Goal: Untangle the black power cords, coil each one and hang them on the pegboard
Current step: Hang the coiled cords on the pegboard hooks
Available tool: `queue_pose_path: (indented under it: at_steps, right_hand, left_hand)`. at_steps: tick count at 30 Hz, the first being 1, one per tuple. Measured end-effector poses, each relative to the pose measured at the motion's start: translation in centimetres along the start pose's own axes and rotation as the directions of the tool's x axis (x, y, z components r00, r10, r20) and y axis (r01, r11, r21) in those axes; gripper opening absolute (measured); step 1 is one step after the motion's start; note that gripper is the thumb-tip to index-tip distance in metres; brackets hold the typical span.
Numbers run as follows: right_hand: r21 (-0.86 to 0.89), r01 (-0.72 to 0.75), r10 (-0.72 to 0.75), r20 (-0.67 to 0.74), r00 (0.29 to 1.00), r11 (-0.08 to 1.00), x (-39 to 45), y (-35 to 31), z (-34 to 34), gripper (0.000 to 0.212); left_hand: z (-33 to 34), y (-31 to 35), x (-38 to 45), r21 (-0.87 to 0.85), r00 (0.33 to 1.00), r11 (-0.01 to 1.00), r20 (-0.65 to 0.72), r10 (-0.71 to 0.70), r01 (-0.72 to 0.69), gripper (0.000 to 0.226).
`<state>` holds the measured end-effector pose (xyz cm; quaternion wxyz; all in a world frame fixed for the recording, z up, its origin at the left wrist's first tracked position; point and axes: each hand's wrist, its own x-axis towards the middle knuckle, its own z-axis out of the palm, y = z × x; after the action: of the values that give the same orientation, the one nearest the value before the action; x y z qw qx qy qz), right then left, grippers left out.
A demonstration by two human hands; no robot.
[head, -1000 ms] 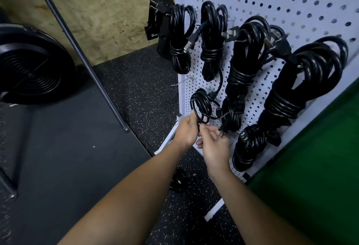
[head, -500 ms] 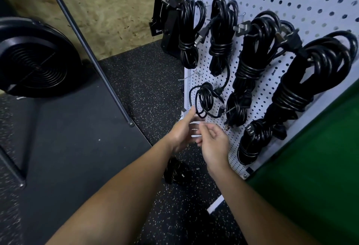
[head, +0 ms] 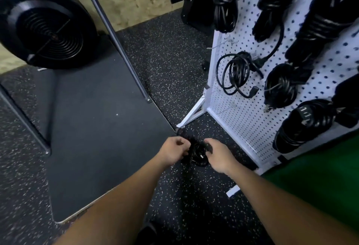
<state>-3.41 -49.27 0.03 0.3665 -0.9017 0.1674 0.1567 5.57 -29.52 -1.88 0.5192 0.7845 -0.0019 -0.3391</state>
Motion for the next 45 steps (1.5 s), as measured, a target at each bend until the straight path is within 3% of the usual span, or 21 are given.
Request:
queue_pose_path:
  at_steps: [5,10,12,16,20,25,32,34,36,41,45]
  right_hand:
    - [-0.131,-0.013,0.029,0.122,0.992,0.991,3.7,1.4,2.9,0.075]
    - [-0.163,-0.091,0.118,0.169,0.978,0.983,5.9,2.0,3.9,0.080]
    - [-0.144,-0.128,0.146,0.120,0.982,0.981,6.1,2.8,4.2,0.072]
    - [0.004,-0.139,0.139,0.018,0.990,0.990,5.1,4.2,3.6,0.018]
    - [0.094,-0.104,0.110,-0.058,0.992,0.990,2.7,3.7,0.7,0.016]
    - [0.278,-0.067,0.115,-0.160,0.981,0.958,-0.1,0.5,-2.6,0.018]
    - [0.366,0.052,0.115,-0.419,0.900,0.929,-3.6,-5.7,-5.6,0.008]
    - [0.412,0.062,0.145,-0.453,0.880,0.909,-4.5,-7.4,-6.0,0.007]
    - [0.468,0.069,0.177,-0.461,0.870,0.881,-5.1,-9.0,-6.2,0.013]
    - [0.551,0.247,0.087,-0.510,0.856,0.797,-6.5,-12.9,-8.1,0.037]
    - [0.555,0.307,0.050,-0.536,0.843,0.773,-7.2,-15.3,-9.9,0.055]
  left_hand:
    - [1.4,-4.3,1.1,0.049,0.998,0.997,-0.024,-0.051,0.053,0.013]
    - [3.1,-7.2,2.1,0.122,0.995,0.987,-0.010,-0.100,0.100,0.043]
    - [3.9,-7.7,2.2,0.104,0.994,0.989,-0.024,-0.108,0.110,0.050]
    - [5.0,-7.9,1.7,0.121,0.993,0.986,-0.052,-0.106,0.112,0.061]
    - [4.7,-5.8,0.2,0.096,0.993,0.995,-0.121,-0.006,0.018,0.040]
    - [2.7,-0.6,-2.5,0.006,0.977,0.985,-0.120,0.174,-0.174,0.030]
    - [-0.9,5.1,-6.4,-0.286,0.966,0.927,0.008,0.257,-0.244,0.038]
    - [-1.5,6.4,-7.3,-0.262,0.947,0.914,-0.006,0.321,-0.311,0.045]
    - [-2.2,7.5,-7.7,-0.208,0.923,0.899,-0.066,0.379,-0.385,0.043]
    - [-4.3,11.9,-7.8,-0.375,0.906,0.825,-0.145,0.398,-0.423,0.028]
    - [-5.7,16.6,-6.8,-0.343,0.859,0.788,-0.182,0.479,-0.512,0.028]
